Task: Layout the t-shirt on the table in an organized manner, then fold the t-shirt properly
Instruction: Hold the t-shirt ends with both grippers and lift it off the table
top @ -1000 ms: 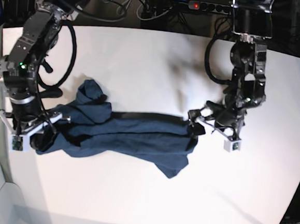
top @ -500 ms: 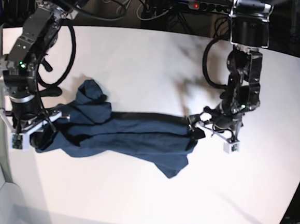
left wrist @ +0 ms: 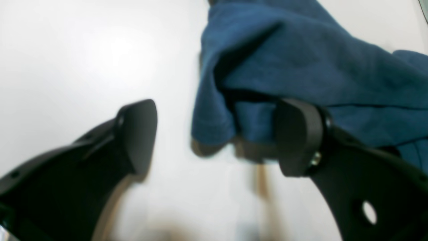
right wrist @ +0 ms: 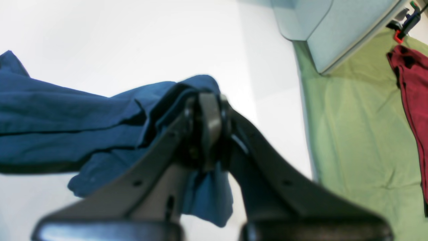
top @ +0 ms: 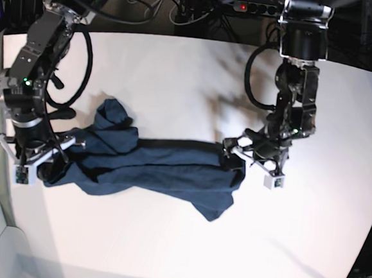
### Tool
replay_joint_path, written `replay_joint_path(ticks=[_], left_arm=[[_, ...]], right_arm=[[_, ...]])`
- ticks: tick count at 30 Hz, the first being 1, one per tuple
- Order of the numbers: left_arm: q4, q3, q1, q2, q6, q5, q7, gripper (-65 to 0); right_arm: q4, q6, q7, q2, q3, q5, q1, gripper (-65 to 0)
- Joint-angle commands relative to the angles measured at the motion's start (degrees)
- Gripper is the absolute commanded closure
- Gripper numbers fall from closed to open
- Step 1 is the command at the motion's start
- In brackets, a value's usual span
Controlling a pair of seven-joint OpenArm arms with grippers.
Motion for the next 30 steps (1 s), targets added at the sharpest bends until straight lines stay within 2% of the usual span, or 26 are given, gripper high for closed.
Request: replay_joint_path(ticks=[1,7,14,21,23,26,27,30], left_arm=[[0.7,0.0,-1.0,-0.1,-0.3,-0.5,-0.6,-53.1],[1.3,-0.2,-0.8,-0.1,-1.1,-0.7,-0.6,-53.0],[1.3,-6.7,-1.0,1.2,-1.1,-0.8,-0.6,-52.9],[0.6,-6.5,-2.1,1.4,-1.1,-0.7,-0.6,-52.3],[0.5,-6.4,-2.4,1.5,-1.1,-0.7,-0.6,-45.6],[0.5,-6.5,-2.5,1.6,-1.1,-0.7,-0.6,-27.4],[0.5,-6.5,-2.5,1.6,-1.1,-0.7,-0.6,-23.2],[0.5,-6.6,-2.5,1.6,-1.1,-0.7,-0.6,-22.5]], right_arm=[[0.3,-0.1,1.6,0.4,-0.2,0.4,0.9,0.0],[-0.9,-0.1,1.7,1.5,-0.1,0.4,0.9,0.0],[-0.9,-0.1,1.7,1.5,0.0,0.4,0.9,0.0],[-0.9,-0.1,1.7,1.5,0.0,0.4,0.9,0.0],[-0.9,-0.1,1.7,1.5,-0.1,0.4,0.9,0.0],[-0.9,-0.1,1.7,1.5,0.0,0.4,0.9,0.0],[-0.9,-0.1,1.7,1.5,0.0,0.4,0.9,0.0],[-0.9,-0.1,1.7,1.5,0.0,0.4,0.8,0.0]])
